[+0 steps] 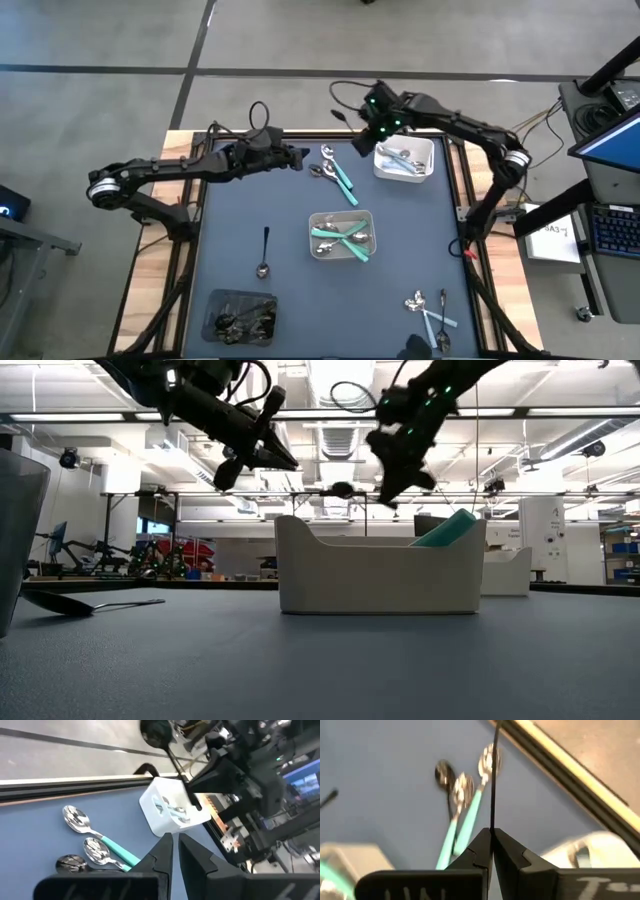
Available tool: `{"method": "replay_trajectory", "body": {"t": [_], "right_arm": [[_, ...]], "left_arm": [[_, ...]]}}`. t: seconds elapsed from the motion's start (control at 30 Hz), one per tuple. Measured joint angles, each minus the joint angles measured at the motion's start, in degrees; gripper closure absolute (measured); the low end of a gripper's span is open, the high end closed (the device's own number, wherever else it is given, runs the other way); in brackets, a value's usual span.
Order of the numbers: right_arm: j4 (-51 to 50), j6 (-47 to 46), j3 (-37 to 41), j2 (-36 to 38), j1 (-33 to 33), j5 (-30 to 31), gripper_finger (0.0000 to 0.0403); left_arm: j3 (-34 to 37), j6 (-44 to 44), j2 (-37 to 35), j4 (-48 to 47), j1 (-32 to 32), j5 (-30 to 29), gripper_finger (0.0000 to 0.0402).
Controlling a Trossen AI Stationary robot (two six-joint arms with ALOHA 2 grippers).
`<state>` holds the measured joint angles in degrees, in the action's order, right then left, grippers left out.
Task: Sort silverware by color (type)
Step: Put the black spoon into the black bin
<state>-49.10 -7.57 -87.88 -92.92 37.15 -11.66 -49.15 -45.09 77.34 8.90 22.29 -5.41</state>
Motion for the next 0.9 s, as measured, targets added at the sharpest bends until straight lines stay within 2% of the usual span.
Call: {"method": "replay_trajectory", "body": {"t": [0.2, 0.5, 0.6, 0.77, 0.83, 0.9], "right_arm": [[-6.45, 1.49, 0.39, 2.41, -3.2, -0.29, 0.0395], [-5.49, 3.26, 0.39, 2.8, -9.17, -0.33, 0.0394], [-5.11, 4.2, 0.39, 2.8, -10.48, -0.31, 0.0394], [-5.04, 5.58, 0.39, 2.8, -12.06, -0.32, 0.0394], [-5.03, 5.69, 0.39, 2.8, -12.57, -0.33, 0.0394], [-5.03, 5.54, 0.39, 2.8, -13.02, -0.32, 0.0394]], "left_arm": [[0.02, 2.12, -0.95, -2.44, 0.01, 3.11, 0.0389], [0.07, 4.74, -8.45, -24.71, -0.16, 6.26, 0.0389], [0.09, 7.76, -10.03, -27.79, -0.87, 12.29, 0.0389], [0.58, 16.11, -11.39, -31.68, -5.08, 32.7, 0.0389], [1.29, 17.61, -11.61, -34.52, -8.22, 34.74, 0.0389], [2.22, 17.76, -11.61, -35.8, -11.56, 32.82, 0.0389]]}}
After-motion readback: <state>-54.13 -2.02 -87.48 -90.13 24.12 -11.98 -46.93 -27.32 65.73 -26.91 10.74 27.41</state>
